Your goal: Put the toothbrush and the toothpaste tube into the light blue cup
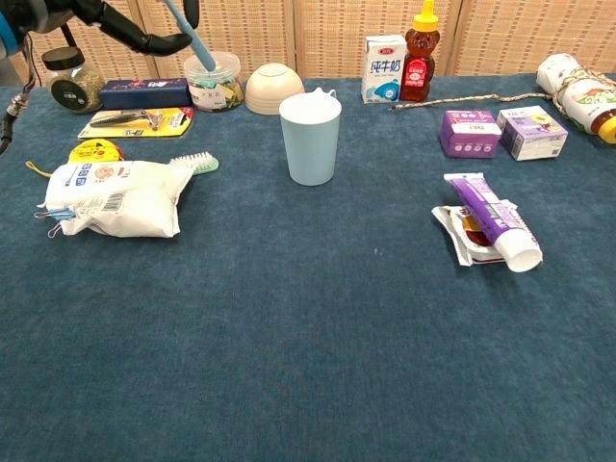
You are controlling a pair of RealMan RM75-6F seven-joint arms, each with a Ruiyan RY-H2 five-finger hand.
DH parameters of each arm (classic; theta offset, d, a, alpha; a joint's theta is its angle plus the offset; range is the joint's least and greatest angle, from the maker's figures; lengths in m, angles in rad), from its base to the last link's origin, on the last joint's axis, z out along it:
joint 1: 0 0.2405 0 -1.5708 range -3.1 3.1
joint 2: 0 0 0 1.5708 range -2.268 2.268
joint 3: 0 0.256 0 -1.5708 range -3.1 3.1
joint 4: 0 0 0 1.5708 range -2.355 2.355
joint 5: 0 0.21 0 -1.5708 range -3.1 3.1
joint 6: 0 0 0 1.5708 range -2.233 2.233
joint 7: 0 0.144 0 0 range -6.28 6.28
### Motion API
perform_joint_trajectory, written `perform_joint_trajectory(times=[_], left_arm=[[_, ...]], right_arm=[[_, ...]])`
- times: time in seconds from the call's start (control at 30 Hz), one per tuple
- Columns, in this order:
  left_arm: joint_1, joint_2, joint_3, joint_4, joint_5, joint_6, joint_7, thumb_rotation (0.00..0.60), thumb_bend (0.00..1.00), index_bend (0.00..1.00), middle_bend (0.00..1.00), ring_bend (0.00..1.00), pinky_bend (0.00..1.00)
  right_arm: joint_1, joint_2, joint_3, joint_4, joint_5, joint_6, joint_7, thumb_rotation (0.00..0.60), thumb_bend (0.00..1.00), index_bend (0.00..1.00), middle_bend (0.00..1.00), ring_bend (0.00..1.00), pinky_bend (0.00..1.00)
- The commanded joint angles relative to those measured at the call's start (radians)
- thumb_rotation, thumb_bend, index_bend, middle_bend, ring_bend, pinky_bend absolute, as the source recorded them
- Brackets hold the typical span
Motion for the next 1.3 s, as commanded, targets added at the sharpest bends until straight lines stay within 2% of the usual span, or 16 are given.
perform_joint_trajectory(times=[0.03, 0.23, 0.5, 0.7, 0.93, 1.3], left_arm=[[-0.052, 0.004, -0.057, -0.039, -0.091, -0.112, -0.014, 0.600, 0.39, 0.59, 0.00, 0.00, 0.00], [-0.120, -0.026, -0.121, -0.051, -0.178, -0.238, -0.033, 0.600, 0.39, 0.58, 0.00, 0.00, 0.00], [-0.181, -0.105, -0.166, 0.001, -0.249, -0.286, 0.038, 0.600, 0.39, 0.58, 0.00, 0.00, 0.00], [-0.215, -0.179, -0.206, 0.057, -0.337, -0.374, -0.026, 0.600, 0.39, 0.58, 0.00, 0.00, 0.00], [-0.234, -0.255, -0.220, 0.160, -0.343, -0.409, -0.068, 0.600, 0.39, 0.58, 0.00, 0.00, 0.00], [-0.251, -0.362, -0.233, 0.324, -0.293, -0.444, -0.161, 0.600, 0.39, 0.55, 0.00, 0.00, 0.00]], right_arm=[[0.000, -0.002, 0.004, 0.004, 0.005, 0.003, -0.006, 0.600, 0.00, 0.00, 0.00, 0.00, 0.00], [-0.008, -0.007, 0.013, 0.008, 0.005, 0.032, -0.021, 0.600, 0.00, 0.00, 0.00, 0.00, 0.00], [-0.005, -0.007, 0.016, 0.016, 0.020, 0.019, -0.010, 0.600, 0.00, 0.00, 0.00, 0.00, 0.00], [0.002, -0.008, 0.023, 0.025, 0.042, 0.000, 0.000, 0.600, 0.00, 0.00, 0.00, 0.00, 0.00], [0.009, -0.006, 0.021, 0.032, 0.054, -0.028, 0.030, 0.600, 0.00, 0.00, 0.00, 0.00, 0.00], [0.020, -0.013, 0.027, 0.046, 0.082, -0.055, 0.031, 0.600, 0.00, 0.00, 0.00, 0.00, 0.00]])
